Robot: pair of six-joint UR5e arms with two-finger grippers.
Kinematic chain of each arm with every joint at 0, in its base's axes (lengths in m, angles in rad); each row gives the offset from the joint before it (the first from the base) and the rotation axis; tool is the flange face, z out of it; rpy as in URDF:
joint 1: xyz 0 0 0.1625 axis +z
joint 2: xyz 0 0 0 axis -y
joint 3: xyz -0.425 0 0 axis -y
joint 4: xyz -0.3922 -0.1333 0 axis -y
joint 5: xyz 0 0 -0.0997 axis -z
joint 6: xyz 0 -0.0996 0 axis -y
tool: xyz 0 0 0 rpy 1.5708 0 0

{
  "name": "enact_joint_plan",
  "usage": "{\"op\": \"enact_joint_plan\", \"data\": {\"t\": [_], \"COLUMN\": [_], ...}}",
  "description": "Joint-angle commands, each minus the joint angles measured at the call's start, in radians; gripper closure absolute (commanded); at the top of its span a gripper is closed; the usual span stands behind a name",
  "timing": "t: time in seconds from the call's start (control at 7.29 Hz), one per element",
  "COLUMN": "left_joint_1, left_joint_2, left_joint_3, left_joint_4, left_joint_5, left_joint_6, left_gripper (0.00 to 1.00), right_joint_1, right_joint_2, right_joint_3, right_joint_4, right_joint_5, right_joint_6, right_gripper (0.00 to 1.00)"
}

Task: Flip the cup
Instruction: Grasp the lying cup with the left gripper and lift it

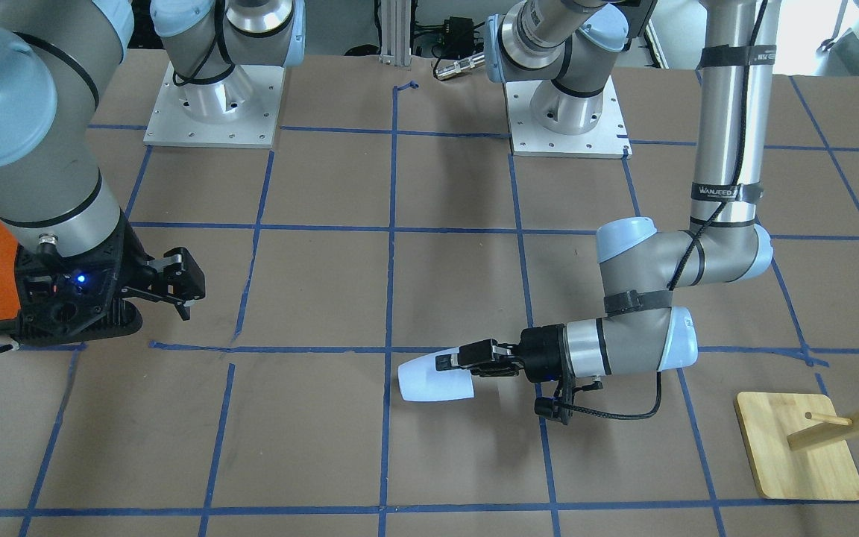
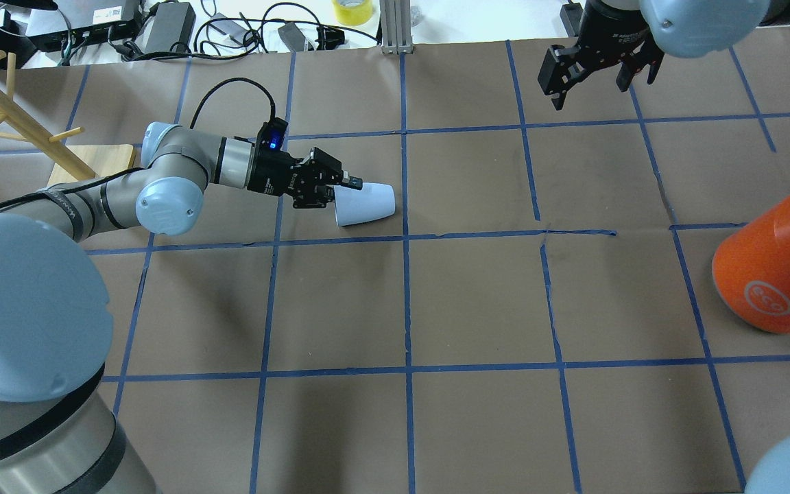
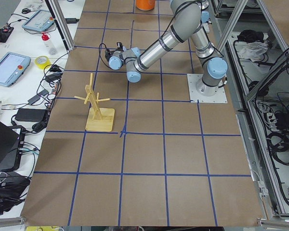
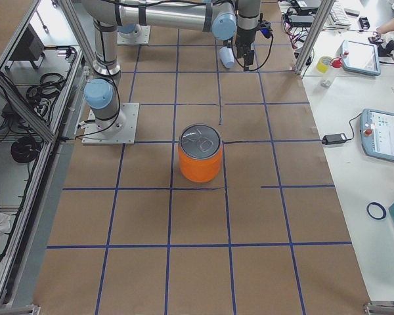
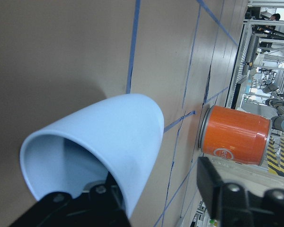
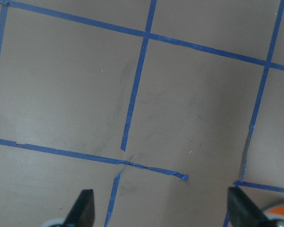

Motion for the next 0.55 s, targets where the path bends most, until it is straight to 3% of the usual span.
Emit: {"op": "enact_joint_plan", "data": {"t": [0.0, 0.14, 0.41], "left_joint_1": [0.001, -0.001, -0.007], "left_joint_2": [0.004, 0.019, 0.067], "left_joint_3": [0.006, 0.009, 0.087], "left_joint_4": [0.014, 0.017, 0.124], "left_joint_5": [0.0, 0.003, 0.027], "left_joint_6": [-0.016, -0.058, -0.347], "left_gripper": [1.0, 1.0, 1.0], "right_joint_1": [-0.003, -0.005, -0.006], "right_joint_2": [-0.005, -0.012, -0.028], "right_joint_3": [-0.002, -0.003, 0.0], "right_joint_4": [0.003, 0.001, 0.001], "right_joint_5": [-0.002, -0.005, -0.005], "right_joint_6": [-0.002, -0.002, 0.002], "right_gripper": [0.0, 0.0, 0.0]}}
